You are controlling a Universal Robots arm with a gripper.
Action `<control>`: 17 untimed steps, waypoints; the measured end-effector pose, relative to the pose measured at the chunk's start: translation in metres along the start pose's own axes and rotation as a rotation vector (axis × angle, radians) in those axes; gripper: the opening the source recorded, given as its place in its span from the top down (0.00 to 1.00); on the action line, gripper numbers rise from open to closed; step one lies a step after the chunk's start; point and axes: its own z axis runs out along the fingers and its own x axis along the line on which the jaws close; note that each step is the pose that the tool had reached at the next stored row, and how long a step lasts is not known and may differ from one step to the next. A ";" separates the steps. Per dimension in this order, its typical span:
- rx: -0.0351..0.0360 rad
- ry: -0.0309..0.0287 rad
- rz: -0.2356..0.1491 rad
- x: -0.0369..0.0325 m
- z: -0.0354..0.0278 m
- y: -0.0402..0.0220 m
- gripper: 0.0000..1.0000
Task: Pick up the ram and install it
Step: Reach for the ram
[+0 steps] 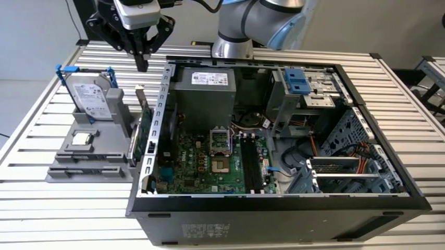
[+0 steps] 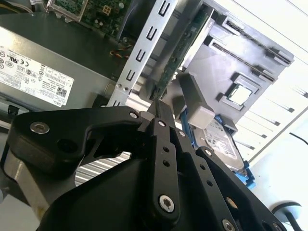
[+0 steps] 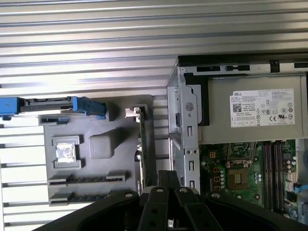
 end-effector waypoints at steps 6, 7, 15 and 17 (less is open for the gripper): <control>-0.0001 0.0000 0.000 0.0076 -0.0001 -0.0005 1.00; -0.0001 -0.0001 0.000 0.0086 -0.0001 -0.0006 1.00; 0.0000 0.0000 0.000 0.0172 -0.0004 -0.0012 1.00; -0.0001 0.0000 0.000 0.0194 -0.0004 -0.0014 1.00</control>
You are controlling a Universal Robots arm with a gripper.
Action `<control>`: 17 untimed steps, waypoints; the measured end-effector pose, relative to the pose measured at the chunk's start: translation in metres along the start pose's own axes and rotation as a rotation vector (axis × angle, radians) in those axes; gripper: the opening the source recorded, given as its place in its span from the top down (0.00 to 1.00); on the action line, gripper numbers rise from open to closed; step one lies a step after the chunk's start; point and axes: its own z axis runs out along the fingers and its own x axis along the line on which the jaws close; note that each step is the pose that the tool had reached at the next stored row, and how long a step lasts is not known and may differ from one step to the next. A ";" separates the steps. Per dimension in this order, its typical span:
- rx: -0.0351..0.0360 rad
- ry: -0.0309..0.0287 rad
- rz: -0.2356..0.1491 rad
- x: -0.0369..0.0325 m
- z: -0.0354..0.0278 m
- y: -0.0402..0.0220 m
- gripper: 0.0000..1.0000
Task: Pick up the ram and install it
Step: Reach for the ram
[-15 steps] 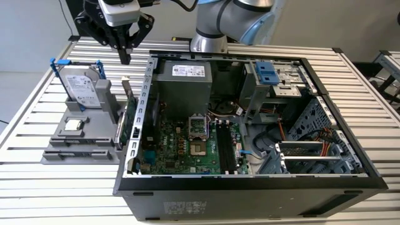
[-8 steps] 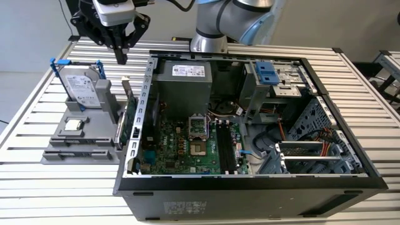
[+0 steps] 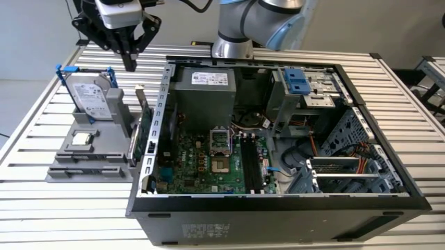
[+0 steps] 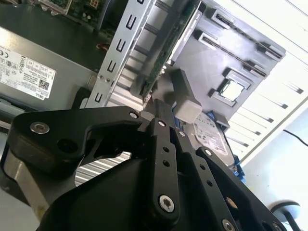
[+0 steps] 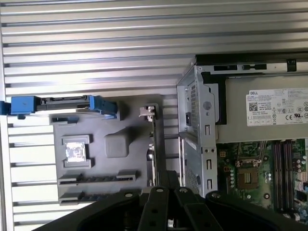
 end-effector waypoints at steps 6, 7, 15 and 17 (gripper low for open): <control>0.0000 0.0000 0.000 0.0073 -0.0001 -0.0005 1.00; 0.0000 0.0000 0.000 0.0084 -0.0002 -0.0006 1.00; 0.0001 0.0000 0.000 0.0179 -0.0004 -0.0012 1.00; 0.0000 0.0000 0.000 0.0203 -0.0004 -0.0014 1.00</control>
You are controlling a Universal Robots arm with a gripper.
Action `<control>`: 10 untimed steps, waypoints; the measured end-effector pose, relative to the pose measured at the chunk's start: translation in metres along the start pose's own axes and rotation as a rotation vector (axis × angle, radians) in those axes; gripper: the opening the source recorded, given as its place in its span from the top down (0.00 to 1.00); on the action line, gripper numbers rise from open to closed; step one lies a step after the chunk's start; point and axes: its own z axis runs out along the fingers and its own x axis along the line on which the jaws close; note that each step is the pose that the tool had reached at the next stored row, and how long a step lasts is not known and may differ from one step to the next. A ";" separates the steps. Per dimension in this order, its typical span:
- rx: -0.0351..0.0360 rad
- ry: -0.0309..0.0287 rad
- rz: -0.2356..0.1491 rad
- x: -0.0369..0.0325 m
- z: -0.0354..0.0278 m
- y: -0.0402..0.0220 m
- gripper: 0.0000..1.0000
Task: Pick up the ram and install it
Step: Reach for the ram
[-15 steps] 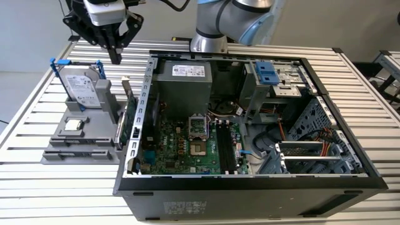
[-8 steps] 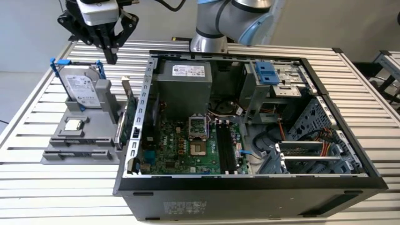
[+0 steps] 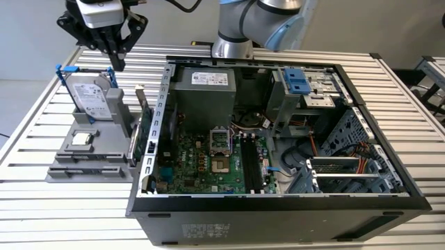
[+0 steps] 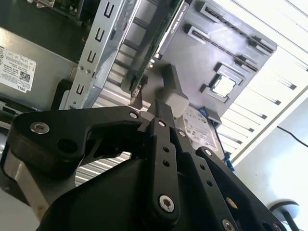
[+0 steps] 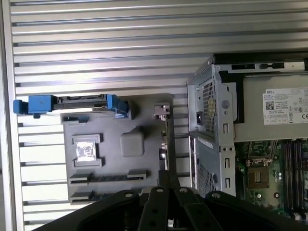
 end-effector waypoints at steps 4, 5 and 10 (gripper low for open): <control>0.0000 0.0000 0.000 0.0047 -0.0001 -0.0003 1.00; 0.0000 0.0000 0.000 0.0059 -0.0001 -0.0004 1.00; 0.0001 0.0000 0.000 0.0116 -0.0003 -0.0008 1.00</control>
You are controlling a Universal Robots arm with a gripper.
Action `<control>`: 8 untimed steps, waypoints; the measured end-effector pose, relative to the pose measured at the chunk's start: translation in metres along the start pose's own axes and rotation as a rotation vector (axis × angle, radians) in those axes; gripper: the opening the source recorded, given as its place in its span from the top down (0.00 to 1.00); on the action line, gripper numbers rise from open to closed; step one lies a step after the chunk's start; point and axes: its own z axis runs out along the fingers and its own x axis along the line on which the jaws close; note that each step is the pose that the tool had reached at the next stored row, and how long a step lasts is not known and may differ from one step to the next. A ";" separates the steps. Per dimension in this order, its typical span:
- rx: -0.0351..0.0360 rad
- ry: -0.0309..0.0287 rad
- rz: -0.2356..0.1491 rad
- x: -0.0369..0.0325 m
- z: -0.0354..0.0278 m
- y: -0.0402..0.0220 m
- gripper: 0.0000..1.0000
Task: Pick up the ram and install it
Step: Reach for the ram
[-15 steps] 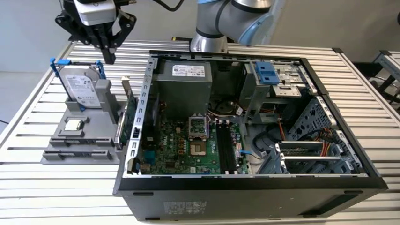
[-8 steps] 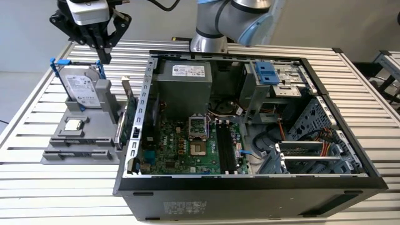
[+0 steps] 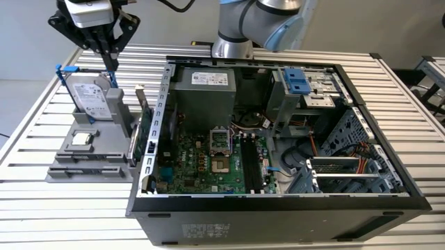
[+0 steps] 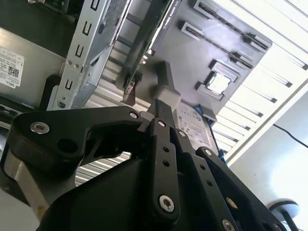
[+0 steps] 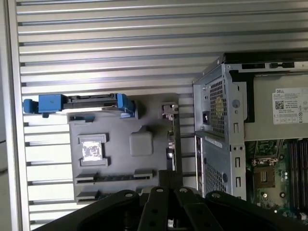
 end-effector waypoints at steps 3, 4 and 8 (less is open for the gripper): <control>0.0000 0.0000 0.000 0.0033 -0.0001 -0.0002 1.00; 0.0000 -0.0001 0.000 0.0044 -0.0001 -0.0003 1.00; 0.0000 0.0000 0.000 0.0086 -0.0002 -0.0006 1.00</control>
